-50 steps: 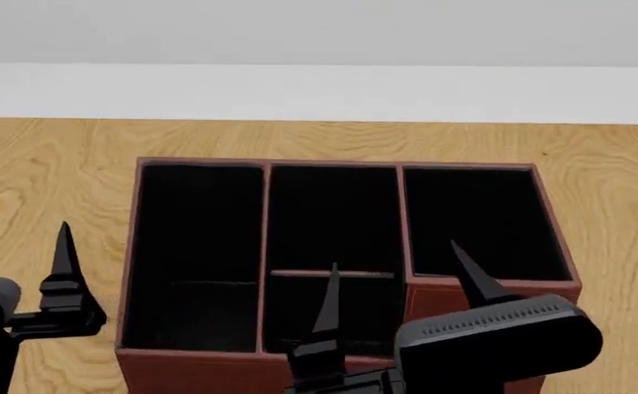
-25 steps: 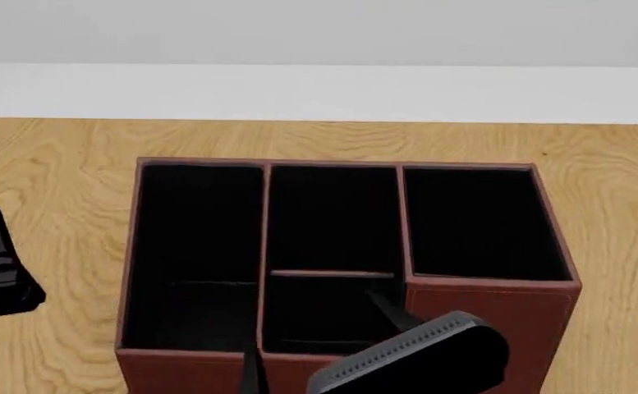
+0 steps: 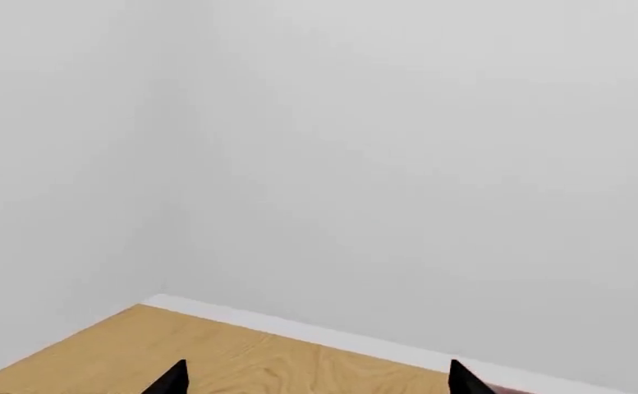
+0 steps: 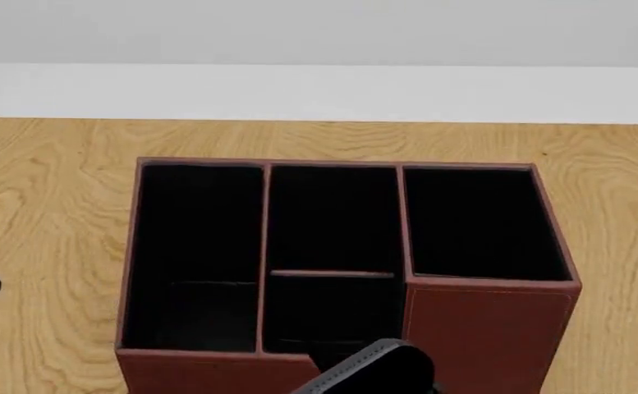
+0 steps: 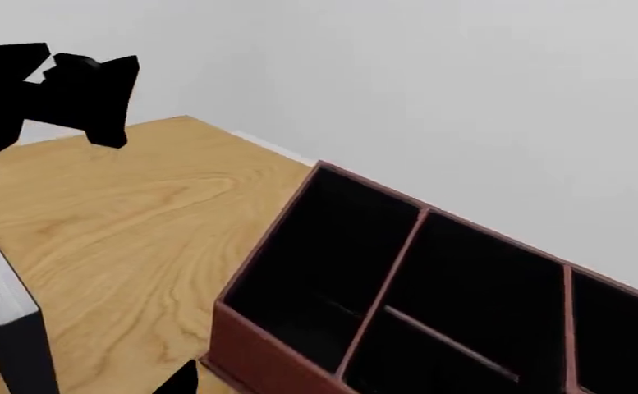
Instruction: Pick up the white mug and place it to the right of the caddy.
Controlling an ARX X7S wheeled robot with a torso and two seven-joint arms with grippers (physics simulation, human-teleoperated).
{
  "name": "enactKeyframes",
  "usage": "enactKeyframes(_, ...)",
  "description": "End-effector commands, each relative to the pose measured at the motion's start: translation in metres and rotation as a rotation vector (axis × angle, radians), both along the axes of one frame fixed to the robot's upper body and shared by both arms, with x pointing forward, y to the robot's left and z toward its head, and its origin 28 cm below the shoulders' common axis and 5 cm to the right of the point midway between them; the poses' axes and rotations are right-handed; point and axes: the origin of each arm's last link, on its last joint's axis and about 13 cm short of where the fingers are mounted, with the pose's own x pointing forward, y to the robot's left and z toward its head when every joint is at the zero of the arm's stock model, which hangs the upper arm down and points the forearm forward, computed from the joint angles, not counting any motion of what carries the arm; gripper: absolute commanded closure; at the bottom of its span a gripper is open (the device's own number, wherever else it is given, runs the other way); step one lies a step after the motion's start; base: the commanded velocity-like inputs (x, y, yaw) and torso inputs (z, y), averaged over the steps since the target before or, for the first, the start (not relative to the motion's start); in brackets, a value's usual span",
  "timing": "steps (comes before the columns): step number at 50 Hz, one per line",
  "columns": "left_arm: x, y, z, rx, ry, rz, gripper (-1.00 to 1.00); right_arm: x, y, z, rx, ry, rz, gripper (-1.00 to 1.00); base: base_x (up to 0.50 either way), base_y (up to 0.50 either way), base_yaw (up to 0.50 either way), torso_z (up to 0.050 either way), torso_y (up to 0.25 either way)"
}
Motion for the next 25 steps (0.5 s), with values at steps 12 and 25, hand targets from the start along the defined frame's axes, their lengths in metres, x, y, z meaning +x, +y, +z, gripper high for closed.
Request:
enactKeyframes(12, -0.002, 0.002, 0.003, -0.015, -0.006, 0.002, -1.0, -0.017, 0.011, -0.012, -0.092, 0.11, 0.047, -1.0, 0.0, 0.0, 0.0, 0.0, 0.0)
enactKeyframes(25, -0.001, 0.001, 0.002, -0.012, -0.005, 0.002, -1.0, -0.028, 0.01, -0.019, -0.095, 0.134, 0.071, -1.0, 0.0, 0.0, 0.0, 0.0, 0.0)
